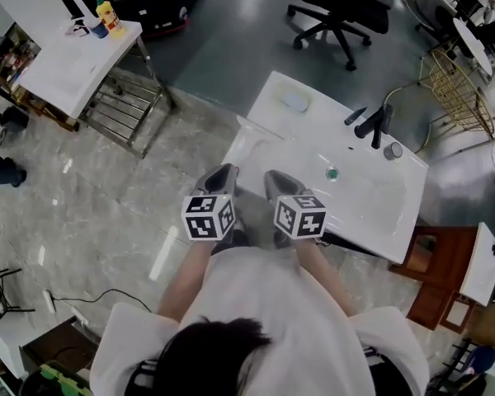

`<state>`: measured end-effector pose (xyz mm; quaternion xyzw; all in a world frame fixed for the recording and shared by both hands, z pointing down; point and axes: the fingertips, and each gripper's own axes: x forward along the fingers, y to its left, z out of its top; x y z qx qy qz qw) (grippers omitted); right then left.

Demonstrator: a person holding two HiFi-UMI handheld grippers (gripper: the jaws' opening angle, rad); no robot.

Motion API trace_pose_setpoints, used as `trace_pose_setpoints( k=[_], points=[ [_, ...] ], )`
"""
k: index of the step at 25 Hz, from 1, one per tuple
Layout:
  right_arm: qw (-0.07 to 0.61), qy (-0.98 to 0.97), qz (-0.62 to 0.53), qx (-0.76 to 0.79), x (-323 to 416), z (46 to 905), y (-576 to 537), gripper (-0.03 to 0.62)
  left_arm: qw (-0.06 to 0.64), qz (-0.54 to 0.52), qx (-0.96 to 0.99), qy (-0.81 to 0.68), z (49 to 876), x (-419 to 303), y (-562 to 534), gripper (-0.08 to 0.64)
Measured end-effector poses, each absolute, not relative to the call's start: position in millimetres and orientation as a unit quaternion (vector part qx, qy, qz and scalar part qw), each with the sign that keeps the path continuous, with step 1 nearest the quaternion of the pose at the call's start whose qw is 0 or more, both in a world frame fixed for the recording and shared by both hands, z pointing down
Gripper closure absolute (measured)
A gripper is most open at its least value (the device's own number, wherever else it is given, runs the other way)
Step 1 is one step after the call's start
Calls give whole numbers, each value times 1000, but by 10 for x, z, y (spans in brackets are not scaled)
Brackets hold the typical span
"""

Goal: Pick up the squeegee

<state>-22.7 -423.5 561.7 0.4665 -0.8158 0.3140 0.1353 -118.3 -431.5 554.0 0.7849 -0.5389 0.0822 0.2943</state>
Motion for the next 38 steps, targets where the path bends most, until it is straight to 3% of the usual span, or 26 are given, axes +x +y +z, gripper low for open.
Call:
trace_pose_setpoints(
  k=[3, 6, 15, 38],
  points=[
    [138, -806, 317, 481, -268, 5645, -4372, 554, 290, 84, 788, -536, 5540, -1271, -4443, 534],
    [150, -798, 332, 480, -354, 5717, -4488, 446, 288, 84, 791, -534, 5532, -1354, -4573, 534],
    [162, -768, 363, 503, -557, 5852, -4812, 400, 281, 100, 802, -517, 5547, -1459, -4884, 534],
    [232, -677, 390, 579, -559, 6130, -5281, 393, 303, 92, 768, -557, 5693, -2040, -5086, 534]
  ],
)
